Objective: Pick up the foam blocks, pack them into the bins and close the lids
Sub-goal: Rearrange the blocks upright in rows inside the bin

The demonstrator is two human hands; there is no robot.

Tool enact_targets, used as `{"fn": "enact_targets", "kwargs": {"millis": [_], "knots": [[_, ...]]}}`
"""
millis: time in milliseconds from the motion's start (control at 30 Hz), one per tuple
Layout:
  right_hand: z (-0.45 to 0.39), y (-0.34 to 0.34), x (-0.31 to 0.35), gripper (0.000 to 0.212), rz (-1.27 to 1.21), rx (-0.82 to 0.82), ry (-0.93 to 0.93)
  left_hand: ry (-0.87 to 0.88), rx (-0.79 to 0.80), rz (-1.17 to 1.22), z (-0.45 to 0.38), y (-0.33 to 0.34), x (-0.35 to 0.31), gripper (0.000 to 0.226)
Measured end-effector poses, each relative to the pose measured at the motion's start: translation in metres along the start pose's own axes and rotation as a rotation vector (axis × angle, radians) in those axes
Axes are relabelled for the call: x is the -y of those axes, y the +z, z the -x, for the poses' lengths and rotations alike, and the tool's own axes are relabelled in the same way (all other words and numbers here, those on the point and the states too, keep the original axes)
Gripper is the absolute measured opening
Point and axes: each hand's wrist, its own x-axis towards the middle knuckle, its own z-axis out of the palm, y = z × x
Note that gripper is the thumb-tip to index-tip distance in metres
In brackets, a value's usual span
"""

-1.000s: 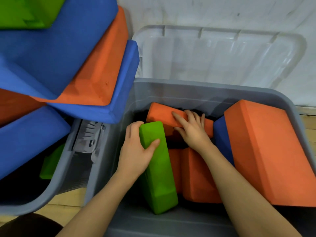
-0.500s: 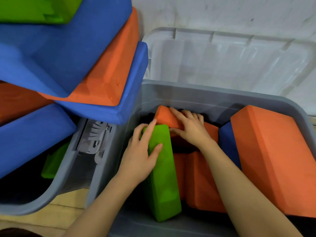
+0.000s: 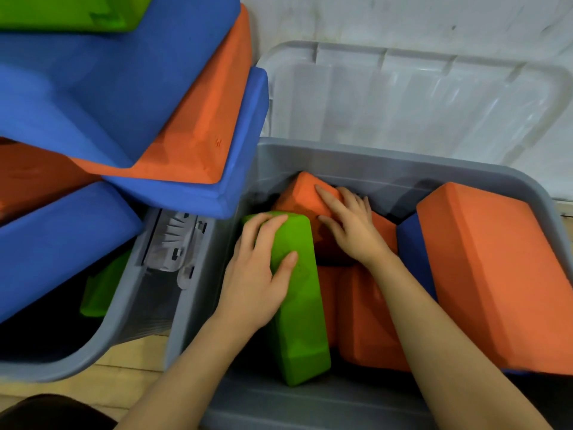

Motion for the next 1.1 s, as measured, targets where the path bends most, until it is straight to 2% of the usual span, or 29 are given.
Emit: {"fn": "enact_targets", "kwargs": {"millis": [200,300,367,467,567,700,867,1000,1100], "knots": [[0.01,-0.019,0.01,0.058,-0.246,-0.098,0.015,0.096,-0.074,0.041,0.016,-0.015,-0.012,0.048],[0.015,-0.035,0.016,0.062,-0.378,-0.15,0.027,0.205,-0.062,0.003,0.026,-0.019,-0.013,0.044],[0.021,-0.041,0.023,0.064,-0.393,-0.14,0.029,0.21,-0.056,-0.008,0.032,-0.022,-0.011,0.044],[0.029,-0.04,0.031,0.065,-0.358,-0.104,0.044,0.164,-0.052,-0.159,0.037,-0.025,-0.006,0.048],[0.033,-0.041,0.032,0.071,-0.29,-0.08,0.053,0.085,0.029,-0.368,0.035,-0.018,0.002,0.07],[0.035,-0.041,0.033,0.079,-0.059,-0.068,0.04,0.097,0.154,-0.574,0.038,-0.008,0.009,0.066],[0.021,-0.043,0.048,0.082,0.06,-0.081,-0.029,-0.058,0.245,-0.613,0.029,-0.008,0.001,0.076],[0.007,-0.033,0.06,0.071,0.292,-0.045,-0.065,-0.135,0.279,-0.565,0.025,0.0,-0.005,0.089],[0.006,-0.034,0.057,0.066,0.261,-0.058,-0.068,-0.165,0.33,-0.522,0.024,0.002,-0.001,0.098]]}}
